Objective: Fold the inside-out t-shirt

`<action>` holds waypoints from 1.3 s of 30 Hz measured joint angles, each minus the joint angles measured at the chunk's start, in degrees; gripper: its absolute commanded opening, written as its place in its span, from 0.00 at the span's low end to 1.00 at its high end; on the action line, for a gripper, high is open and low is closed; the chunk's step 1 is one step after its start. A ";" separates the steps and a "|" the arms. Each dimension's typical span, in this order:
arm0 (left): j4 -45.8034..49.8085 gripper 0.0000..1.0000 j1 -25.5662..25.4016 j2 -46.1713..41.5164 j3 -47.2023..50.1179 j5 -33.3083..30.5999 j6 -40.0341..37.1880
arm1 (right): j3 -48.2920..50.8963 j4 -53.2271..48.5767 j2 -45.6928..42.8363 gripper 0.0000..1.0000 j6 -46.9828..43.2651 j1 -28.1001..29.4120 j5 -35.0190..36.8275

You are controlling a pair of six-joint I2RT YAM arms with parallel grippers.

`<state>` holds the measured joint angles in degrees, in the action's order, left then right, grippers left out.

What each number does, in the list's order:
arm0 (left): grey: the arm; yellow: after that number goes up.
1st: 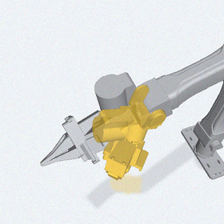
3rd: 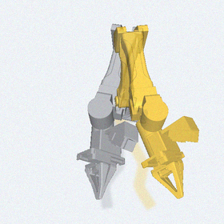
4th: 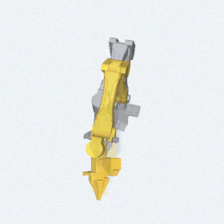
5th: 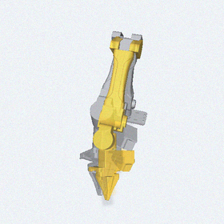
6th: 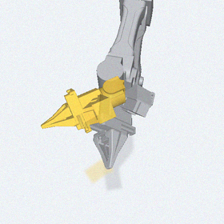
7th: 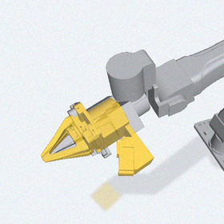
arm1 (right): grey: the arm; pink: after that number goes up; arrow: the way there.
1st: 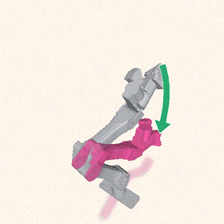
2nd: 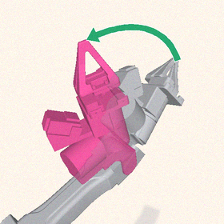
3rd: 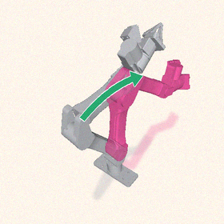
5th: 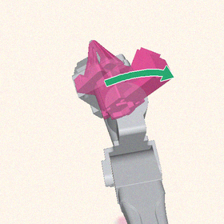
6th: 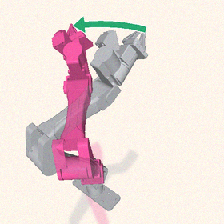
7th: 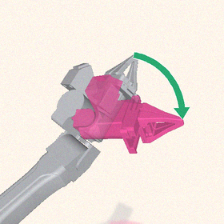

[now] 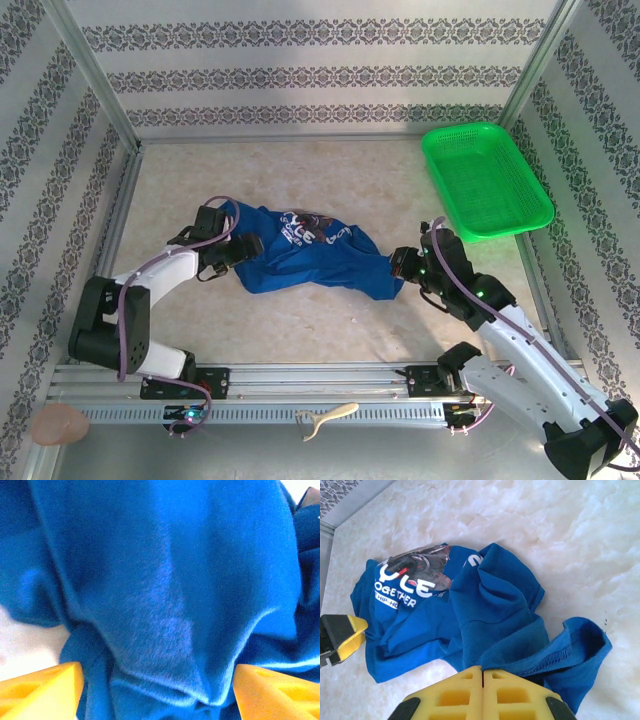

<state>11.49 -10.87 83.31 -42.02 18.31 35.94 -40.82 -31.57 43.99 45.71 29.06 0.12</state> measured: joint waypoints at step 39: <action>16.37 0.00 7.23 -3.28 -49.11 9.68 1.73 | -57.68 -1.16 24.28 0.00 -3.48 -27.82 -27.26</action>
<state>27.86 -3.64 80.03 -91.13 27.99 37.67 -98.50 -32.73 68.27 42.24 1.23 -27.14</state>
